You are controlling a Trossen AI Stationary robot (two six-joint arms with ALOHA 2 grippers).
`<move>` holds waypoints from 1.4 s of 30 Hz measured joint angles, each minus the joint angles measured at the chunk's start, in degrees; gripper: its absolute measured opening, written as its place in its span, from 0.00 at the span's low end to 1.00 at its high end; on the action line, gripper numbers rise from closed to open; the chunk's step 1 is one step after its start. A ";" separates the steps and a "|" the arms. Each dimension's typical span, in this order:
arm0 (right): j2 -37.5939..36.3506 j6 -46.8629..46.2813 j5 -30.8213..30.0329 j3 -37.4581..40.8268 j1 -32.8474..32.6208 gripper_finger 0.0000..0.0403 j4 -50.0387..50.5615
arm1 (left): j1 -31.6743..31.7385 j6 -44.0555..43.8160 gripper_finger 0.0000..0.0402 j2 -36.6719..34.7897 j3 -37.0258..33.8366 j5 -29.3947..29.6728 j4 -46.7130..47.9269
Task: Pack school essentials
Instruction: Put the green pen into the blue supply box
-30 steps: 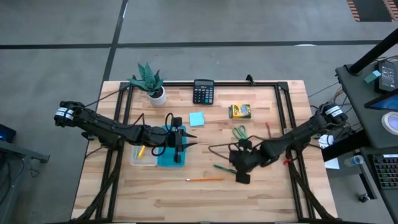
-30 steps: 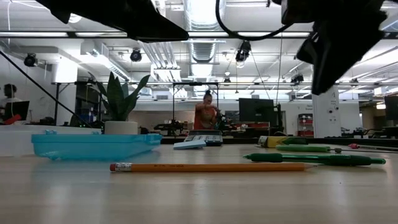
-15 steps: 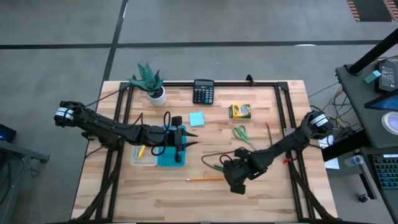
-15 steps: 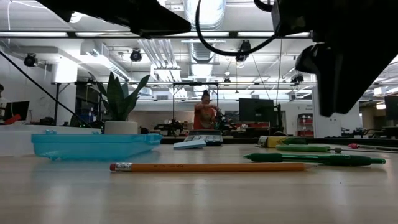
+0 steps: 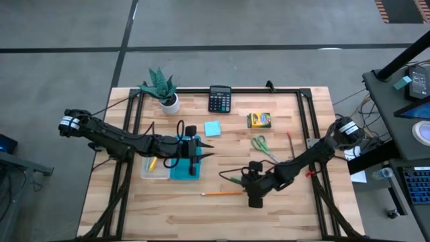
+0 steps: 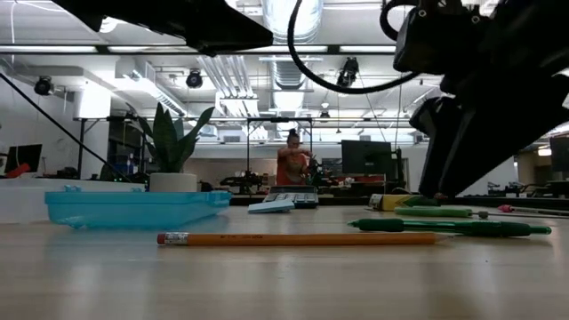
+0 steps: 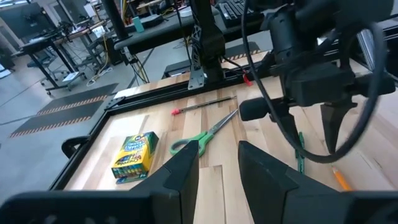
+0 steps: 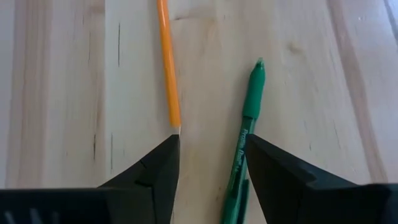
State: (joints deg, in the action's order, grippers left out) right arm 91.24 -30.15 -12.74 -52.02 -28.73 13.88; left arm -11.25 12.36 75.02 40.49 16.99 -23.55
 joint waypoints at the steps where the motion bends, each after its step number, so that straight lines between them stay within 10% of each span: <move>1: -0.09 0.13 -0.35 0.59 -0.02 0.42 -1.08 | 0.00 0.00 0.24 0.00 0.00 0.00 0.00; 27: -0.26 0.17 -4.00 11.20 0.37 0.40 -11.34 | 0.00 -0.04 0.24 0.00 0.02 0.00 0.00; 42: -0.37 3.59 -4.99 15.66 0.37 0.05 -16.36 | 0.00 -1.70 0.24 0.00 0.04 0.00 0.00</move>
State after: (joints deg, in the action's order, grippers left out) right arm 90.87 -26.56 -17.73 -36.36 -28.36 -2.48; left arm -11.25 10.66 75.02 40.53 16.99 -23.55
